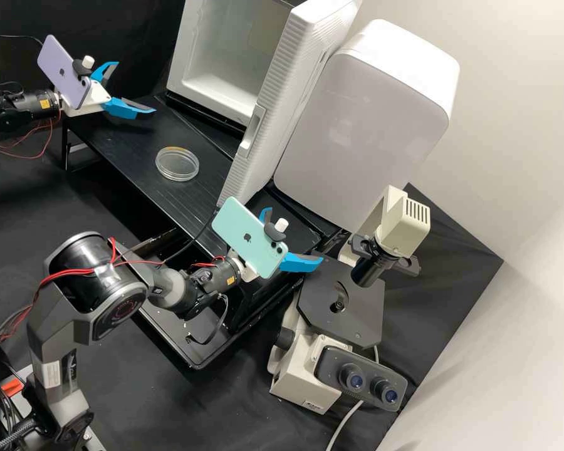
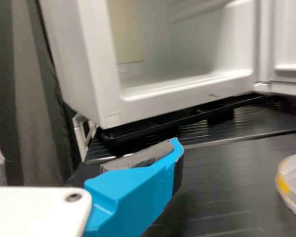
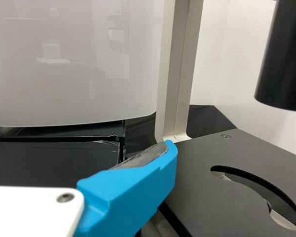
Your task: Place the petri dish in the incubator
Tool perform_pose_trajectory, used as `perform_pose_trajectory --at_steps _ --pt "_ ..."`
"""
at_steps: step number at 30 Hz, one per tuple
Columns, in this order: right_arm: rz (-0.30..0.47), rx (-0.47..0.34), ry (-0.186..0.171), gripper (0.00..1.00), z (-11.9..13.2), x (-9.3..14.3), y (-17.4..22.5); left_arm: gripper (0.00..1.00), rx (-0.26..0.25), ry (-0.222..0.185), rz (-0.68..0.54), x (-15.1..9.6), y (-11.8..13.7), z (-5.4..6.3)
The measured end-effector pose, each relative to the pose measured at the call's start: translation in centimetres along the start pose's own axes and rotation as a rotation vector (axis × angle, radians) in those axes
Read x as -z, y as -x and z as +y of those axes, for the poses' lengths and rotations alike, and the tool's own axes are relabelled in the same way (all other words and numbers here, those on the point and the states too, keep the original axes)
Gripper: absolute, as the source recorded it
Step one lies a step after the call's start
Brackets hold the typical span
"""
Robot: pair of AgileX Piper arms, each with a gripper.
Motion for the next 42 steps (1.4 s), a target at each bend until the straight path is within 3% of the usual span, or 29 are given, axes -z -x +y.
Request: perform_pose_trajectory --at_steps 15,21,35,42 --pt "0.0 0.0 0.0 1.0 0.0 0.0 0.0 1.0 0.013 0.057 -0.218 -5.0 3.3 0.2" --pt "0.0 0.0 0.0 1.0 0.0 0.0 0.0 1.0 0.022 0.101 -0.262 -6.0 4.0 0.2" --pt "0.0 0.0 0.0 1.0 0.0 0.0 0.0 1.0 0.038 0.097 -0.391 -8.7 6.0 -0.1" --pt "0.0 0.0 0.0 1.0 0.0 0.0 0.0 1.0 0.092 0.091 -0.419 -9.5 5.9 -1.4"
